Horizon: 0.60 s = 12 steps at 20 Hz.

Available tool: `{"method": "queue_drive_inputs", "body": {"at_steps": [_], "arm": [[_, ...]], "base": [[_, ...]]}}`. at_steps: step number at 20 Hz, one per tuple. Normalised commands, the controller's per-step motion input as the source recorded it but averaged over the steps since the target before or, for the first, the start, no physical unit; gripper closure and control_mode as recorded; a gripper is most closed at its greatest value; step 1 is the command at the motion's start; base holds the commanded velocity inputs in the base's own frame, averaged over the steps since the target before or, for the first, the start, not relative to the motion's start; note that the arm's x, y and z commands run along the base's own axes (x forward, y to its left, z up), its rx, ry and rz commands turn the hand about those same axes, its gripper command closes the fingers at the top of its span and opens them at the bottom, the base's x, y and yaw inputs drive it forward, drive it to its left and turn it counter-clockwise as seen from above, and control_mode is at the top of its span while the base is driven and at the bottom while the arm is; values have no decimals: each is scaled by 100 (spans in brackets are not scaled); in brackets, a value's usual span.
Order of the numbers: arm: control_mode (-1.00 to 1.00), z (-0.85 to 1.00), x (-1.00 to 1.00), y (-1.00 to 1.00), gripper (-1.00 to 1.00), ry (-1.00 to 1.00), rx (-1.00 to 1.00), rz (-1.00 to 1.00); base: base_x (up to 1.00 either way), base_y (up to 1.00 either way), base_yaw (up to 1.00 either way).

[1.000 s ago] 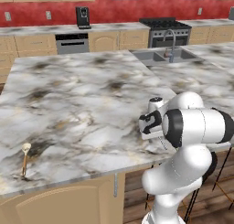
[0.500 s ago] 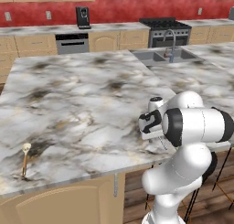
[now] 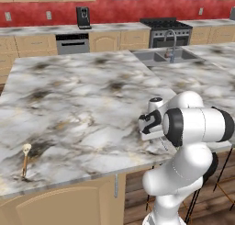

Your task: Pick up the metallic utensils from the counter and place them in the open drawer. Make sure not to pick up any wooden utensils.

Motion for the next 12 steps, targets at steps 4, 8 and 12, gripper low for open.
{"method": "queue_drive_inputs", "body": {"at_steps": [4,8,12], "arm": [[-100,-18,0,13,100,0,0,0],[-100,-17,0,13,100,0,0,0],[-100,-10,0,11,100,0,0,0]], "base": [[0,0,0],[0,0,0],[0,0,0]]}}
